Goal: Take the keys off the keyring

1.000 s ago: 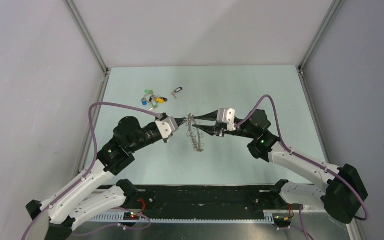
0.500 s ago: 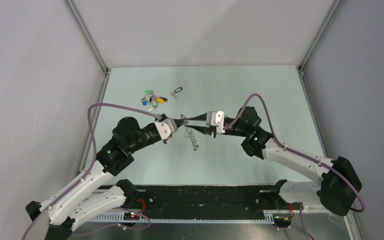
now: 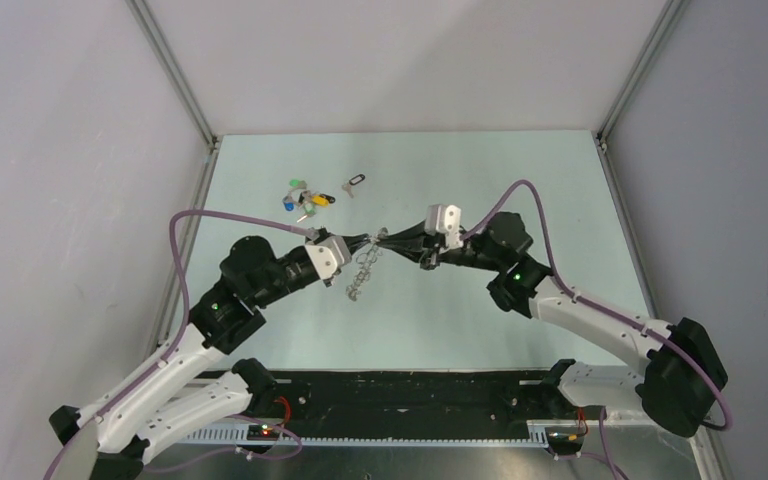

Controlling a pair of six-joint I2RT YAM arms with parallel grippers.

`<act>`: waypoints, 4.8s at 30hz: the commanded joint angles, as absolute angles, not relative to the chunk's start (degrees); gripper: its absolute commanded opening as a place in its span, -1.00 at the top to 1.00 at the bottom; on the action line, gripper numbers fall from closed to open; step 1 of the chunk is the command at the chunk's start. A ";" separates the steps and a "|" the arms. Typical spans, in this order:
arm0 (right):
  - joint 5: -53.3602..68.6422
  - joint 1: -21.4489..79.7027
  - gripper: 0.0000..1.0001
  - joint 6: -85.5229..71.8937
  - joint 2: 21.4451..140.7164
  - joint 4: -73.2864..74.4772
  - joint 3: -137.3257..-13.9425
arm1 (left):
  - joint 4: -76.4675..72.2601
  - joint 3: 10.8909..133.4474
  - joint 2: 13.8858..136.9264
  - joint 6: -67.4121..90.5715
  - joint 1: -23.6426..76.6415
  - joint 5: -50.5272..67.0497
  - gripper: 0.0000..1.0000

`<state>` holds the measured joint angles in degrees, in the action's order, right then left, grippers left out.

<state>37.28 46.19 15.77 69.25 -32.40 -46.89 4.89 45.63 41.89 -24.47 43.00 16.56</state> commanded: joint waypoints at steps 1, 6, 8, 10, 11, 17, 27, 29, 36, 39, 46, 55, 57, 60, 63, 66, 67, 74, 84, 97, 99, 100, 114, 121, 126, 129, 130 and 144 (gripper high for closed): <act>38.91 42.65 1.00 0.85 65.82 -46.93 -44.54 | 1.59 45.04 40.92 -24.96 42.81 14.44 1.00; 35.79 40.29 1.00 -13.30 66.84 -59.51 -41.61 | 1.54 44.99 41.27 -24.67 42.86 14.58 1.00; 33.66 40.26 1.00 -18.21 68.35 -65.85 -40.41 | 1.56 45.00 41.52 -24.63 42.84 15.02 1.00; 32.53 40.50 1.00 -22.36 70.58 -72.19 -39.67 | 1.58 45.04 41.84 -24.47 42.86 15.39 1.00; 32.13 40.91 1.00 -23.31 72.01 -75.33 -39.51 | 1.54 45.12 41.93 -24.38 42.88 15.52 1.00; 29.44 44.54 1.00 -21.79 74.91 -75.80 -40.50 | 1.65 45.65 42.90 -23.97 42.94 16.59 0.99; 27.46 45.08 1.00 -17.60 74.97 -73.87 -42.37 | 3.79 46.74 46.68 -23.66 43.58 18.73 1.00; 26.01 44.98 1.00 -16.55 74.76 -74.23 -42.50 | 4.21 46.49 47.22 -24.47 44.69 16.93 0.99; 19.75 41.02 1.00 -15.15 70.61 -73.45 -41.13 | 3.02 45.50 49.44 -23.78 47.56 6.69 1.00; 15.37 38.86 1.00 -12.44 67.28 -71.18 -37.84 | 1.14 45.22 50.97 -20.62 44.31 2.36 1.00; 13.04 31.09 1.00 -11.72 60.15 -65.63 -32.49 | -3.36 46.13 55.95 -15.67 40.28 6.49 1.00; 32.79 28.65 0.69 -10.08 59.34 -55.66 -31.91 | -5.71 49.34 56.57 -16.92 40.32 11.41 1.00; 34.77 28.65 0.51 -8.14 59.08 -54.26 -31.90 | -5.36 49.93 56.15 -18.18 40.32 13.01 1.00; 38.79 28.71 0.36 -4.48 59.21 -53.99 -31.90 | -4.42 50.25 55.32 -20.33 40.28 16.94 1.00; 40.99 28.97 0.30 -1.95 59.98 -55.40 -31.90 | -3.77 49.68 53.53 -22.75 40.32 20.30 1.00; 41.60 29.89 0.28 1.76 61.18 -56.47 -31.99 | -3.04 49.40 52.03 -24.72 40.34 21.93 0.99; 41.50 30.20 0.27 2.55 61.49 -56.59 -32.26 | -2.88 49.35 51.81 -25.01 40.34 22.17 0.99; 42.93 32.89 0.27 10.33 63.92 -51.41 -36.63 | -1.35 49.83 50.08 -26.34 40.42 25.14 1.00; 48.87 35.24 0.29 16.68 66.36 -42.34 -43.70 | 1.13 49.72 48.29 -28.66 41.72 25.41 1.00; 51.45 37.70 0.30 19.52 68.93 -36.99 -46.56 | 2.01 50.58 47.94 -29.26 42.60 25.29 0.99; 51.71 38.44 0.30 19.63 69.45 -36.51 -46.94 | 2.20 50.66 47.87 -29.27 42.71 25.43 0.99; 51.80 38.60 0.30 19.81 69.62 -36.27 -47.07 | 2.24 50.69 47.78 -29.31 42.71 25.47 0.99; 51.85 40.98 0.37 21.75 71.49 -30.95 -48.60 | 2.53 51.26 47.00 -29.35 42.81 26.09 0.99; 51.67 41.11 0.46 22.07 71.01 -28.67 -48.75 | 2.66 51.15 46.26 -29.61 42.84 25.43 1.00; 51.68 41.10 0.49 21.69 70.29 -27.29 -48.76 | 2.72 50.95 45.96 -29.98 42.81 24.68 1.00; 51.64 41.09 0.46 21.55 69.76 -25.97 -48.77 | 2.72 50.81 45.78 -30.14 42.86 24.53 1.00; 51.66 41.06 0.45 21.65 69.58 -25.32 -48.73 | 2.68 50.85 45.74 -30.14 42.82 24.52 1.00; 52.41 41.92 0.84 19.90 70.01 -26.84 -48.78 | 2.72 51.03 45.53 -29.75 42.87 24.97 1.00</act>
<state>51.51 40.86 21.47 70.15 -26.50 -47.31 8.03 47.48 47.46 -28.99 42.74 24.34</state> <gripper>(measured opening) 0.117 0.023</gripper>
